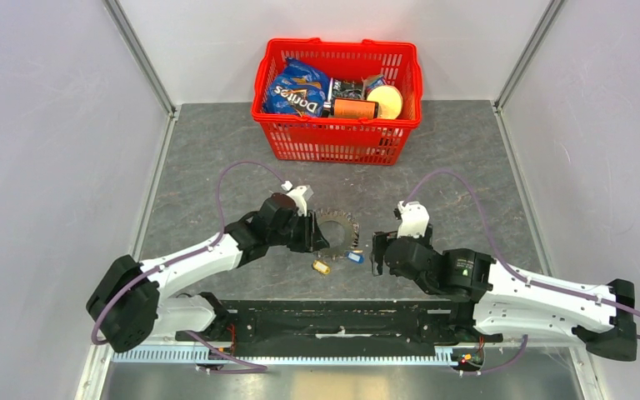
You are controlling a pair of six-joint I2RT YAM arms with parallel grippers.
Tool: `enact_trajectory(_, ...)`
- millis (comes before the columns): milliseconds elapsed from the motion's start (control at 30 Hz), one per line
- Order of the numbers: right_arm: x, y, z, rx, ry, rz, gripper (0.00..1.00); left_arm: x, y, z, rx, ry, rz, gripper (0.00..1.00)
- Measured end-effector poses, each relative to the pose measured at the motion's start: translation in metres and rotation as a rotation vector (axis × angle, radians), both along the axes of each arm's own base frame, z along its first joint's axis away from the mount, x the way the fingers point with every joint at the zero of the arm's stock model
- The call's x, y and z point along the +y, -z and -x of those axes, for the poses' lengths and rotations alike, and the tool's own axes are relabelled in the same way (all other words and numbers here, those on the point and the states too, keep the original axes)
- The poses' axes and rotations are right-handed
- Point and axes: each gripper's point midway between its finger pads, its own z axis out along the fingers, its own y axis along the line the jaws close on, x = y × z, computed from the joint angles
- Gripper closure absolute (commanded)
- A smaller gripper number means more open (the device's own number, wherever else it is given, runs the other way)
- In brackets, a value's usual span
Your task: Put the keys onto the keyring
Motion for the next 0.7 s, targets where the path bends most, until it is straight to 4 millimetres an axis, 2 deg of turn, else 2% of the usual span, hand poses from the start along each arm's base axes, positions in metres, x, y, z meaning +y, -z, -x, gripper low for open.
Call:
enact_trajectory(100,0.000,-0.010,-0.003,-0.009,0.030,-0.009,0.03,-0.001,-0.005,-0.002,-0.015,-0.001,0.013,0.30)
enact_trajectory(133,0.000,-0.014,-0.004,-0.015,0.038,-0.016,0.03,-0.001,-0.007,-0.002,-0.021,0.000,0.018,0.28)
enact_trajectory(167,0.000,-0.018,-0.006,-0.023,0.046,-0.023,0.03,-0.001,-0.010,-0.002,-0.028,0.002,0.022,0.21)
enact_trajectory(200,0.000,-0.022,-0.007,-0.028,0.049,-0.028,0.03,-0.001,-0.014,-0.002,-0.034,0.003,0.029,0.19)
enact_trajectory(333,0.003,-0.044,-0.009,-0.055,0.023,-0.033,0.03,-0.003,-0.045,-0.005,-0.091,0.007,0.072,0.18)
enact_trajectory(467,0.012,-0.070,-0.015,-0.090,-0.024,0.006,0.03,0.000,-0.088,-0.007,-0.182,0.004,0.121,0.18)
enact_trajectory(533,0.018,-0.083,-0.020,-0.105,-0.034,0.035,0.03,0.007,-0.113,-0.008,-0.252,-0.015,0.148,0.18)
enact_trajectory(700,0.026,-0.106,-0.036,-0.160,-0.002,0.099,0.03,0.028,-0.158,-0.006,-0.394,-0.060,0.179,0.17)
